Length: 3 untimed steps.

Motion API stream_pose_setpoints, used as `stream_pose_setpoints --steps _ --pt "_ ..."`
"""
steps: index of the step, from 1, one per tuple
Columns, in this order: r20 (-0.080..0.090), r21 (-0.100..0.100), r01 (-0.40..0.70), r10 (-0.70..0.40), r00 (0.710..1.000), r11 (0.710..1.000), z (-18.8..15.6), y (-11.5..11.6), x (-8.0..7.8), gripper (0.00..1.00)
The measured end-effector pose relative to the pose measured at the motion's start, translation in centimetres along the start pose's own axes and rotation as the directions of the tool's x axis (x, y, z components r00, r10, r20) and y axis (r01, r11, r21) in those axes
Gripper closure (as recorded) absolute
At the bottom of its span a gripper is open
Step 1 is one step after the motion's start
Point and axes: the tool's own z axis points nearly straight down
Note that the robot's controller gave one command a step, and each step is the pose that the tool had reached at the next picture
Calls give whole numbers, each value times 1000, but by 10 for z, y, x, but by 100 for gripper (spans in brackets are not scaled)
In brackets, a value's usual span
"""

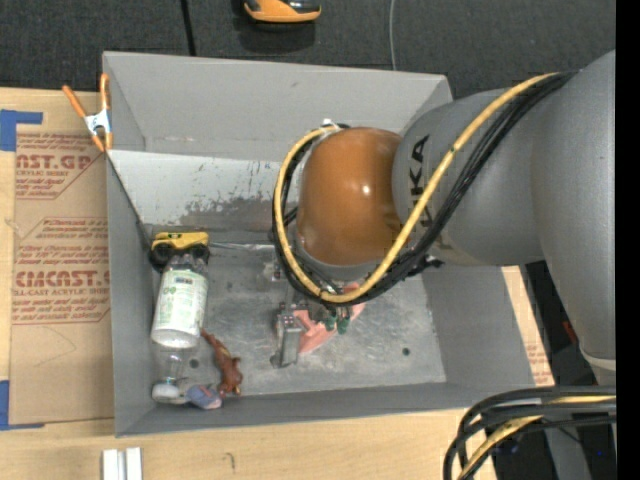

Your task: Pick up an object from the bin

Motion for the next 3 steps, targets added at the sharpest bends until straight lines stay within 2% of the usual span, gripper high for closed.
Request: stream_pose_setpoints --steps 1,2,3 --pt "7 -1 -2 2 1000 1000 -5 -1 -2 0" --pt "10 -2 89 -89 996 996 17 -29 -19 0" --pt "7 0 9 -9 1000 1000 17 -62 -20 0"
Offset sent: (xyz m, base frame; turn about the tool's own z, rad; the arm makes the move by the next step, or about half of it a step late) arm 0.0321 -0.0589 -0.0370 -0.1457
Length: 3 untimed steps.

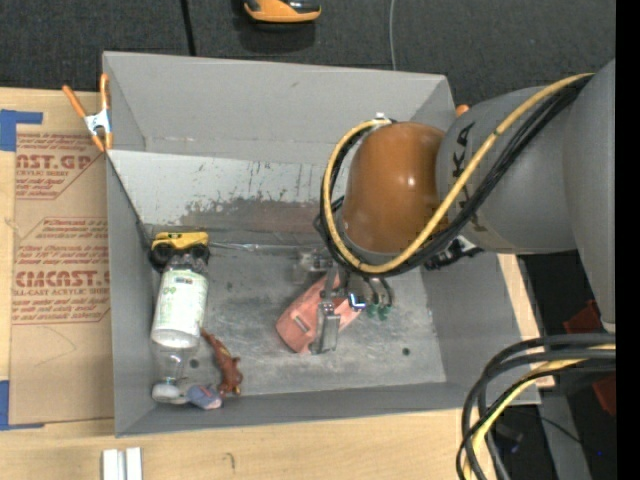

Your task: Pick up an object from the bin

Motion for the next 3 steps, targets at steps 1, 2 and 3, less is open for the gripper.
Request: stream_pose_setpoints --steps 1,2,3 --pt "1 0 -106 106 994 994 12 -17 4 0" --pt "15 -4 67 -67 998 998 65 -39 -18 100" --pt "15 -4 67 -67 998 998 65 -39 -18 100"
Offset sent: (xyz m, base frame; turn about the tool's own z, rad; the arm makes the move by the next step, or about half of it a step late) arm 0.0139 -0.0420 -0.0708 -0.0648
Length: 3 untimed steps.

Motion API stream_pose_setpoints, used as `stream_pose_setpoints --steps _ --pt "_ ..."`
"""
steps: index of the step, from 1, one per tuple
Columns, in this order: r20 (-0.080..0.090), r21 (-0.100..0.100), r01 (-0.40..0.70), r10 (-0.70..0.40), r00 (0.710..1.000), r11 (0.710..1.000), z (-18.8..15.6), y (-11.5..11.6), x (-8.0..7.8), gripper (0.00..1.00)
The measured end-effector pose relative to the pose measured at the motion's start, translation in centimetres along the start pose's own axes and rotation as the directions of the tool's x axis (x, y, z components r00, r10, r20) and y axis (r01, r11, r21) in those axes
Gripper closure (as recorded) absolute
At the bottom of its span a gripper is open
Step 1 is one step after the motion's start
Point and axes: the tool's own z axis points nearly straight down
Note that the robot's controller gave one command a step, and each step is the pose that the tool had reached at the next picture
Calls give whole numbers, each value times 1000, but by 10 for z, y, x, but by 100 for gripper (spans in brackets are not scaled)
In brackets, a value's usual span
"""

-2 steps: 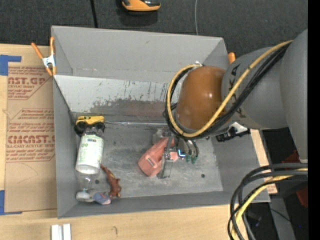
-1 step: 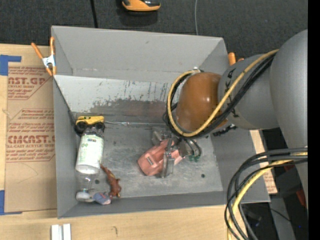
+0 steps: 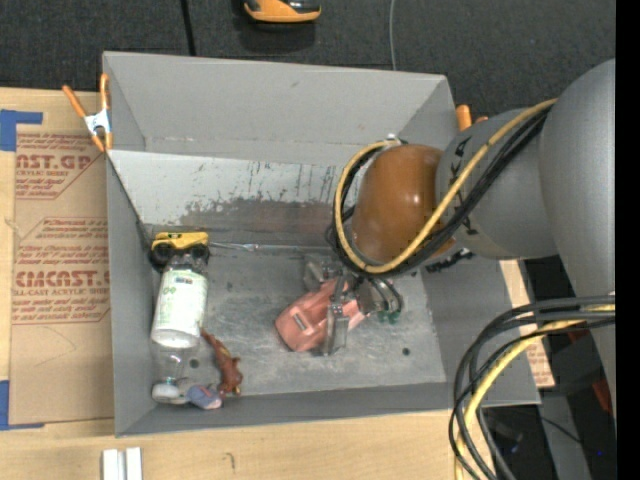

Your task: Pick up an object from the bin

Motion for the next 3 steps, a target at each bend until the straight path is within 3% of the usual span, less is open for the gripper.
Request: stream_pose_setpoints --steps 1,2,3 --pt "-21 3 6 -6 1000 1000 -54 9 21 100" --pt "-18 4 -2 3 1000 1000 -93 31 -10 100" --pt "-25 5 14 -14 1000 1000 -156 43 -3 100"
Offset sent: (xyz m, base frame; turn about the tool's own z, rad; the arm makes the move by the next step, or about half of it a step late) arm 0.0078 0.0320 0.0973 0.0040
